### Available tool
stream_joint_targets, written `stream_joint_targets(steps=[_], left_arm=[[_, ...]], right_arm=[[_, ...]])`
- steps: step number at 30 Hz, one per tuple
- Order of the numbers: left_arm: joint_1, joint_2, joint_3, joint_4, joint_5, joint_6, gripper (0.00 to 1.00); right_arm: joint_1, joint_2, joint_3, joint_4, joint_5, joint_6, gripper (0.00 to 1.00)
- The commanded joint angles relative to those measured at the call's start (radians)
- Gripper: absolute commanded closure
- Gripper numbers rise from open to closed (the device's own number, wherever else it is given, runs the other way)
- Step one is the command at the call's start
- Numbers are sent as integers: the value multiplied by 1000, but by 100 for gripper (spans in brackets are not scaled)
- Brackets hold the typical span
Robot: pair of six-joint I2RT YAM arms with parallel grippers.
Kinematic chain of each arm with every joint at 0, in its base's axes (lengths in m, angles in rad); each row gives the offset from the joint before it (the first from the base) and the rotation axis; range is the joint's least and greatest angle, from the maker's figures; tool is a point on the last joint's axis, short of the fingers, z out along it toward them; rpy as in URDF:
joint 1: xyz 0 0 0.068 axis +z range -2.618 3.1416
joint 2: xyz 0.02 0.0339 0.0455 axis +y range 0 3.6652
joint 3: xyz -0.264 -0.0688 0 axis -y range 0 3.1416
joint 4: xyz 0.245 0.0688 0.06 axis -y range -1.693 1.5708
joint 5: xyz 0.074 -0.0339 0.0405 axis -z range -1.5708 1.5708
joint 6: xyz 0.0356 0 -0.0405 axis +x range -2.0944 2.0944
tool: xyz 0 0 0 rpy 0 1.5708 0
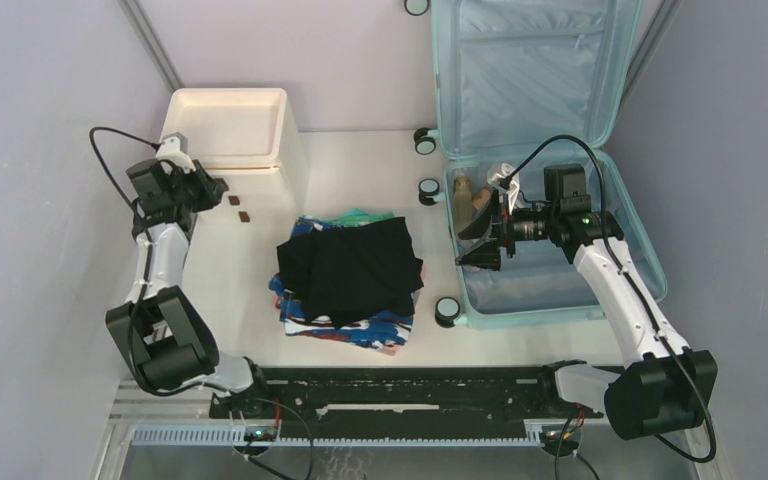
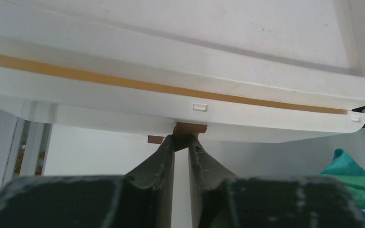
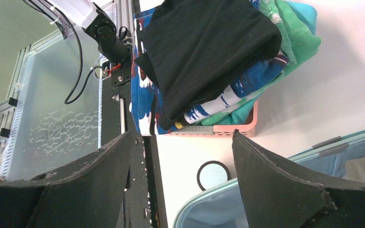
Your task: Open, take out, and arrange the luggage
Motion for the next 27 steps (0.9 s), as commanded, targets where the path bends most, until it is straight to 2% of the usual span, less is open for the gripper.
stream_joint_targets(steps=[1, 8, 16, 27], left_arm=[[5, 9, 73, 5, 29, 19, 84], [8, 6, 69, -4, 28, 25, 100], [16, -40, 25, -22, 39, 33, 100], [22, -151, -102, -39, -31, 5, 100]], right_arm=[[3, -10, 2, 11, -6, -23, 16], [3, -14, 2, 12, -6, -22, 16], [3, -19, 3, 10, -8, -23, 16], [4, -28, 2, 11, -15, -23, 16]])
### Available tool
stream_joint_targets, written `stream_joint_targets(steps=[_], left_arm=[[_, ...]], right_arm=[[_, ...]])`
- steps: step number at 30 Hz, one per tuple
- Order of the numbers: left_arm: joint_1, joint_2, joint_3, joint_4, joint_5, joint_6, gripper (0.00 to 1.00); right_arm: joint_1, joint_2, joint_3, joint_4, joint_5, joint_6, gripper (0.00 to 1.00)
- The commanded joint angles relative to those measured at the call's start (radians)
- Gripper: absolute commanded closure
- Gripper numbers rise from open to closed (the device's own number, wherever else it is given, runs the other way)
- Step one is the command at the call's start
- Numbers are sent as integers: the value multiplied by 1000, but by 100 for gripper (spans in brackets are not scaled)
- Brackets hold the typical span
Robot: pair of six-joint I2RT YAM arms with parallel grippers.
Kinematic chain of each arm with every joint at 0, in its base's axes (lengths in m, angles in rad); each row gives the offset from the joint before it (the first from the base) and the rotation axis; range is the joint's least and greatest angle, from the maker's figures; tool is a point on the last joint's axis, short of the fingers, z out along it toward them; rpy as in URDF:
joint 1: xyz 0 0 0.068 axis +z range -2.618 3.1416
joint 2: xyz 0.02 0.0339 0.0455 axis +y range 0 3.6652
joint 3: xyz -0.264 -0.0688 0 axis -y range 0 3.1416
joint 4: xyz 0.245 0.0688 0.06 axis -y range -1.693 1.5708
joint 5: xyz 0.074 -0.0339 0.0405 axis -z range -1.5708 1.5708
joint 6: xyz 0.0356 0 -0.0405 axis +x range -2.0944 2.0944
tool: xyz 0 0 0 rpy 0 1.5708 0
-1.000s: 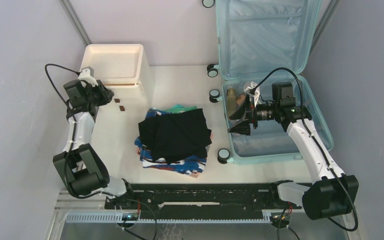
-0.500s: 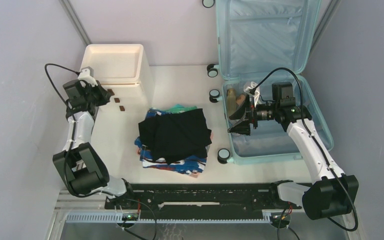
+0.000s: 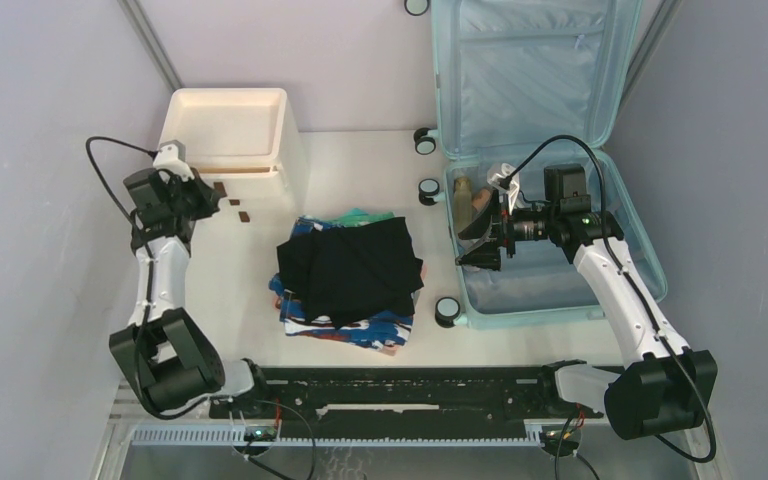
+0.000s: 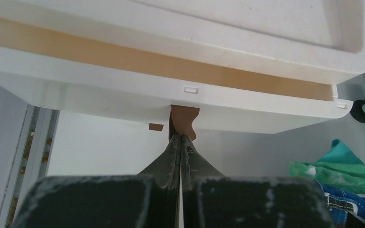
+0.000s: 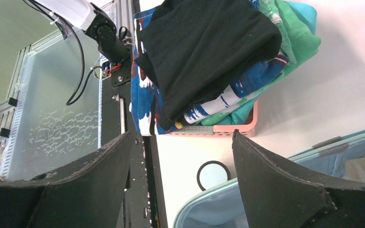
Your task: Open, take out, and arrange the luggage
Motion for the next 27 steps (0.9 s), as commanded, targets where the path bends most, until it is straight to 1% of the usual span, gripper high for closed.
stream_joint_targets(steps=[1, 7, 12, 16, 17, 18, 19, 20, 21, 22, 24, 27], left_arm=[[10, -70, -53, -27, -26, -10, 100], [13, -170, -144, -30, -46, -43, 100], [12, -293, -264, -14, -89, -72, 100], [13, -389, -315, -19, -129, -103, 100], [13, -414, -319, -26, -145, -116, 94], [13, -437, -319, -39, -185, -141, 79], [13, -464, -316, -57, -231, -186, 60], [13, -488, -309, -79, -259, -215, 45], [13, -514, -303, -97, -260, -230, 37], [13, -541, -297, -109, -253, -242, 31], [13, -590, -285, -131, -243, -271, 24], [13, -648, -274, -144, -168, -317, 23]], right_arm=[[4, -31, 2, 11, -16, -22, 16], [6, -39, 3, 9, -24, -21, 16], [13, -46, 3, 8, -28, -21, 16], [17, -49, 2, 5, -23, -27, 16], [15, -49, 2, 2, -17, -31, 16], [15, -47, 2, 0, -10, -35, 16], [14, -48, 2, 1, -1, -39, 16], [13, -46, 3, 0, 8, -43, 16], [14, -46, 3, -1, 19, -49, 16], [11, -45, 3, -1, 28, -52, 16], [6, -41, 2, -3, 43, -63, 16], [-10, -40, 4, -9, 77, -87, 16]])
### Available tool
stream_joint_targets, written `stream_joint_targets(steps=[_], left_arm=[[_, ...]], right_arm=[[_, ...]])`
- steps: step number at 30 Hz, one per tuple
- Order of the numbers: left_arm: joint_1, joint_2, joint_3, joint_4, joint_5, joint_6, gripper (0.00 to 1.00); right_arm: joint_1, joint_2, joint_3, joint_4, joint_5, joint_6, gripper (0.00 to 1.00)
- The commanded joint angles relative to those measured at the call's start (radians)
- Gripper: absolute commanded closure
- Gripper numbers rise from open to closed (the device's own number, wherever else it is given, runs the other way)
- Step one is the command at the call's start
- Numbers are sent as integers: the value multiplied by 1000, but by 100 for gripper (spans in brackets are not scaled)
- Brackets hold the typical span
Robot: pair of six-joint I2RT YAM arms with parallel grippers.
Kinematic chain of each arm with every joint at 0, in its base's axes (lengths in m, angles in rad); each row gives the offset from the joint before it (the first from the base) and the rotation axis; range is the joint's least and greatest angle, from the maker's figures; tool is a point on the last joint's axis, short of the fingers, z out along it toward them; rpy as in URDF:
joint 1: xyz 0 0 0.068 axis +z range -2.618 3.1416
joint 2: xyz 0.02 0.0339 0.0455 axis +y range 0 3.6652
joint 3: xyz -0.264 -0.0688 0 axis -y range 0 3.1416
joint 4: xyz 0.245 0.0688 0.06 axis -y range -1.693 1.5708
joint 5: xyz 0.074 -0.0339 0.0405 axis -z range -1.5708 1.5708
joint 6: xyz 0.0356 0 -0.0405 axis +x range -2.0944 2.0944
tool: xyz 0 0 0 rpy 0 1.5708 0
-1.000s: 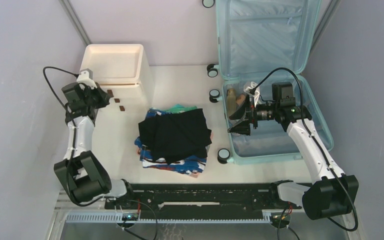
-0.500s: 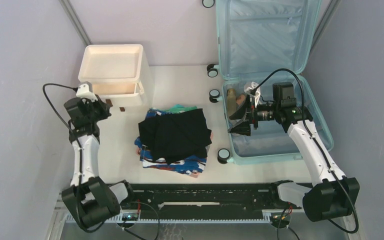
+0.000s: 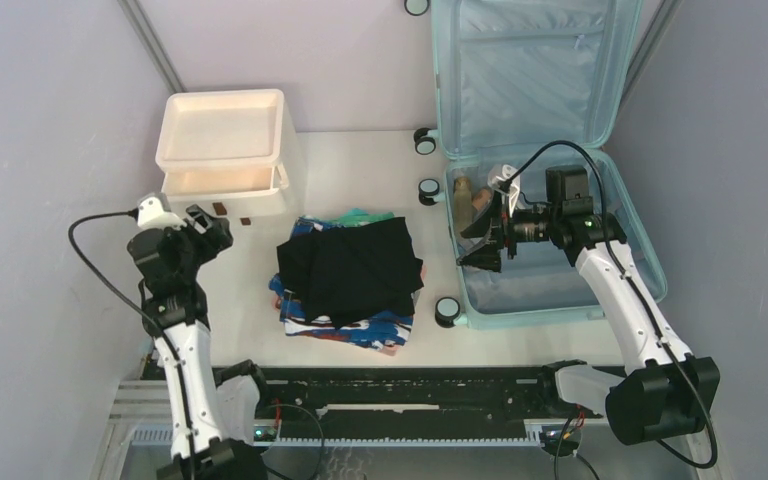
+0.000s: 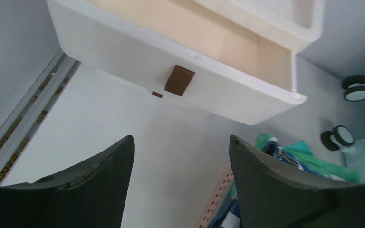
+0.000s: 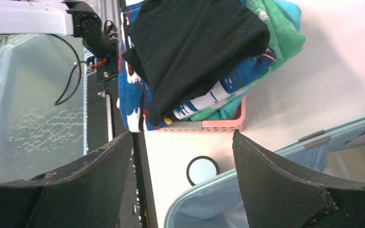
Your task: Open, take out, and arrange the luggage
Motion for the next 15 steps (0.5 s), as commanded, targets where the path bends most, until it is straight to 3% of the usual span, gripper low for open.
stream_joint_targets(steps=[1, 9, 15], left_arm=[[4, -85, 37, -22, 78, -121, 23], [-8, -84, 41, 1, 354, -233, 28], [-96, -47, 60, 86, 356, -258, 30]], right_arm=[[-25, -17, 4, 4, 51, -64, 16], [-162, 6, 2, -7, 93, -115, 15], [-184, 120, 11, 195, 303, 140, 17]])
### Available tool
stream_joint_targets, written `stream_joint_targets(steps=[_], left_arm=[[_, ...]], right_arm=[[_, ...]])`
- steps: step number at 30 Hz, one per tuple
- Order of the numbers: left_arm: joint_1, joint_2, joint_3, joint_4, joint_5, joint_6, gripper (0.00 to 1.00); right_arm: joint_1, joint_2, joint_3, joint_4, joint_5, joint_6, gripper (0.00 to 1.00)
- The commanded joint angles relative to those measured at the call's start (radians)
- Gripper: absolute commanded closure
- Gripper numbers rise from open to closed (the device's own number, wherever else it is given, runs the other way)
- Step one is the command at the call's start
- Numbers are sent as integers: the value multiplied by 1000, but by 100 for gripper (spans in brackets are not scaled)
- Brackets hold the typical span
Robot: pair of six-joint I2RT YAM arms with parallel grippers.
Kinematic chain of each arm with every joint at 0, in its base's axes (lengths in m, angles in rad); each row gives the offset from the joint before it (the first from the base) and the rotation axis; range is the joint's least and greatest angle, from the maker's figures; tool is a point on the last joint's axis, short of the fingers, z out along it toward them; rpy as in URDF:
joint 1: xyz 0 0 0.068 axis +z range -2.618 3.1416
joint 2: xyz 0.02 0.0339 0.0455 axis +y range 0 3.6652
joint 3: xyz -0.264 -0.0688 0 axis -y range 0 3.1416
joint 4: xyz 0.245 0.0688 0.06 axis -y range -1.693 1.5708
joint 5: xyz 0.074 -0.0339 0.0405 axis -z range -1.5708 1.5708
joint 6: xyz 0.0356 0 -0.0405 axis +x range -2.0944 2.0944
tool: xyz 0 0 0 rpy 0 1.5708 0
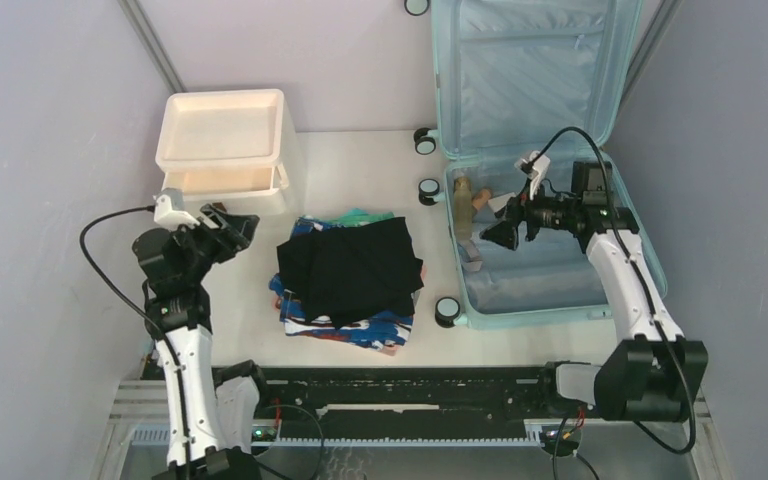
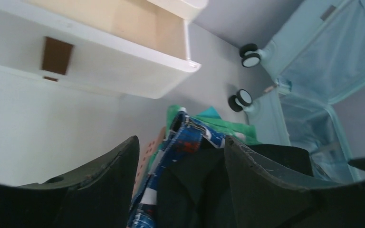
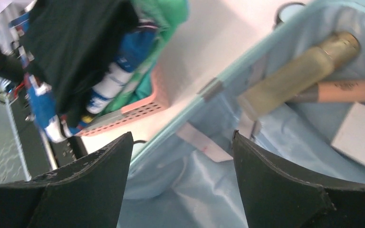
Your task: Open, take out, and arrange the luggage
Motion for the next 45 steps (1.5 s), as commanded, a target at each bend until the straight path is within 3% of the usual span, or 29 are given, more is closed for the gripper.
stream_joint_targets(steps=[1, 7, 14, 23, 31, 33, 35, 38, 40, 45], left_arm=[[-82, 28, 68, 113, 45, -51, 31], [-166, 88, 119, 157, -104, -52, 32], [-169, 78, 123, 209, -291, -145, 32], [-170, 55, 135, 135, -307, -189, 34], [-181, -13, 116, 65, -294, -228, 35], [-187, -24, 114, 62, -285, -243, 35], [-191, -27, 123, 55, -262, -256, 34], [-199, -21, 150, 32, -224, -270, 32], [-209, -18, 157, 30, -208, -278, 31], [-241, -9, 167, 38, -203, -287, 29]], right_arm=[[2, 94, 20, 209, 188, 212, 17], [23, 347, 175, 285, 307, 506, 22], [90, 568, 282, 300, 345, 671, 23], [145, 701, 281, 287, 445, 753, 32], [175, 774, 280, 290, 467, 761, 33], [173, 783, 275, 298, 460, 774, 45], [158, 777, 272, 299, 438, 792, 68], [122, 723, 238, 318, 403, 797, 84], [89, 676, 214, 333, 359, 796, 92], [14, 572, 194, 319, 217, 768, 100]])
